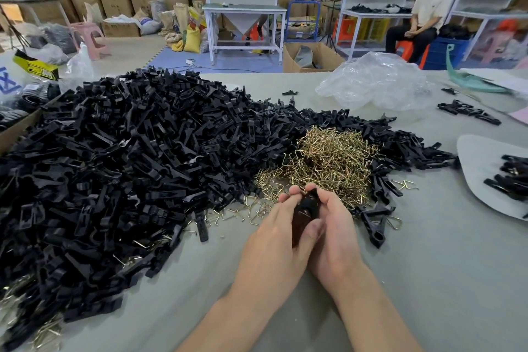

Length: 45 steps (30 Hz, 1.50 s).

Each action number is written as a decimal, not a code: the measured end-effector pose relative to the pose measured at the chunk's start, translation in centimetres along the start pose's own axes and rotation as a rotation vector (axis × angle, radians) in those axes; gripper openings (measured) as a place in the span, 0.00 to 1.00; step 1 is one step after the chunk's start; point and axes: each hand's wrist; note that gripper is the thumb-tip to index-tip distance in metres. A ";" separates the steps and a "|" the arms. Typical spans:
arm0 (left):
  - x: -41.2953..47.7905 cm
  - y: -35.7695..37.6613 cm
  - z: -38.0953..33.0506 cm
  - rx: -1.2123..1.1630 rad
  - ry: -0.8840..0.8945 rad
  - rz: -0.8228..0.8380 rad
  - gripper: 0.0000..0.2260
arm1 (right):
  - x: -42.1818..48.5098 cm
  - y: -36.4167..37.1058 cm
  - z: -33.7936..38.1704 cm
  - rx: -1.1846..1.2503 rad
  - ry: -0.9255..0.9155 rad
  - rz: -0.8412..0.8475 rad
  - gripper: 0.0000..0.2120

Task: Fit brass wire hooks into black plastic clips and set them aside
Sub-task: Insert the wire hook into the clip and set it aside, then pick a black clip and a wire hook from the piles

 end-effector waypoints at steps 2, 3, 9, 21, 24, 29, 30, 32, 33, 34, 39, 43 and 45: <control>0.0 0.1 0.2 0.003 -0.018 -0.031 0.24 | 0.1 -0.1 -0.1 0.003 -0.011 0.022 0.10; 0.0 0.1 0.3 0.004 -0.030 -0.048 0.23 | 0.2 -0.1 -0.1 -0.013 -0.024 0.024 0.12; 0.2 -0.4 0.4 -0.143 -0.153 -0.138 0.16 | 0.1 0.4 -0.6 -0.160 -0.134 0.003 0.09; 2.5 3.0 -4.6 -0.332 -0.138 0.059 0.08 | -1.7 -3.4 4.2 -0.415 -0.585 -0.177 0.07; 3.9 7.2 -8.4 -0.286 -0.050 0.108 0.10 | -2.4 -5.4 8.6 -0.310 -0.600 -0.326 0.10; 7.2 17.2 -16.2 -0.337 0.018 0.169 0.17 | -3.8 -9.9 15.6 -0.316 -0.690 -0.662 0.21; 8.2 19.3 -18.0 -0.355 0.021 0.186 0.19 | -4.2 -10.8 16.8 -0.291 -0.716 -0.691 0.21; 9.8 22.8 -21.4 -0.350 0.051 0.235 0.23 | -5.1 -12.1 18.7 -0.245 -0.742 -0.723 0.20; 10.5 24.1 -22.8 -0.324 0.070 0.261 0.26 | -5.5 -12.6 19.4 -0.238 -0.748 -0.730 0.20; 11.1 25.0 -23.8 -0.302 0.075 0.286 0.28 | -5.9 -13.1 19.9 -0.241 -0.753 -0.737 0.19; 9.7 24.2 -22.5 -0.278 0.107 0.291 0.22 | -6.2 -13.2 19.6 -0.340 -0.739 -0.720 0.15; 6.6 17.0 -15.5 -0.142 0.253 0.184 0.17 | -5.7 -11.1 16.0 -0.483 -0.750 -0.667 0.13; 5.0 12.3 -11.2 -0.018 0.323 0.070 0.16 | -5.6 -9.5 13.5 -0.580 -0.763 -0.618 0.14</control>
Point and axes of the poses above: each hand's wrist, its own x-axis towards the middle knuckle, its own y-axis out of the palm, z = x × y, and after that the axes turned 9 degrees about -z, right-handed
